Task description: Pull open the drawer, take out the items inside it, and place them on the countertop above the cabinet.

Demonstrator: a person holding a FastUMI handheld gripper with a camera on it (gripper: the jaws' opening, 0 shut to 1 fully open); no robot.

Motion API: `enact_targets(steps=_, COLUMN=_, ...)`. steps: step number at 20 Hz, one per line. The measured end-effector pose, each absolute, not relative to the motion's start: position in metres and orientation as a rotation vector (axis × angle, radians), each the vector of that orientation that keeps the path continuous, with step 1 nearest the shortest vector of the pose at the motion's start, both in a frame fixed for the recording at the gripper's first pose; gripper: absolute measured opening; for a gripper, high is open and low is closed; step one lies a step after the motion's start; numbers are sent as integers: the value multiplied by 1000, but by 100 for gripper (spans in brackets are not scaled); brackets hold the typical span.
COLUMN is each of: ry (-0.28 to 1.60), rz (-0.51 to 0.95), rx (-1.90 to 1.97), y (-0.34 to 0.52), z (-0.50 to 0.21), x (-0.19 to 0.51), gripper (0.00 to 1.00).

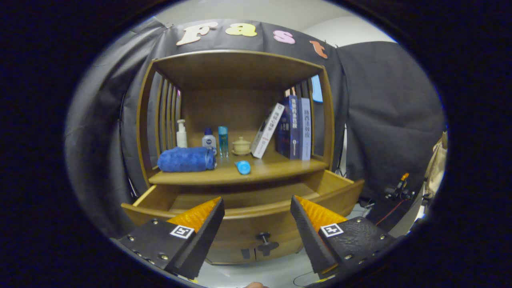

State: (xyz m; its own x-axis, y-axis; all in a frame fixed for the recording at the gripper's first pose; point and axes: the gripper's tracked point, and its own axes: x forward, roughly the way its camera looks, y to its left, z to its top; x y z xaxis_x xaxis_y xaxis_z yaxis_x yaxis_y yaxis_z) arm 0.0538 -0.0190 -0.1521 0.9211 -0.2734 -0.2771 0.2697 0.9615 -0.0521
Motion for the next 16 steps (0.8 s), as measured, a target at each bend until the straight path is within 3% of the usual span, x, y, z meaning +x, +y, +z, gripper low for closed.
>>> enact_targets(steps=7, ry=398, rz=-266, rx=23, y=-17, z=-206, x=44, gripper=99)
enact_targets(steps=16, ry=409, rz=-180, rx=88, y=-3, z=-223, x=56, gripper=100)
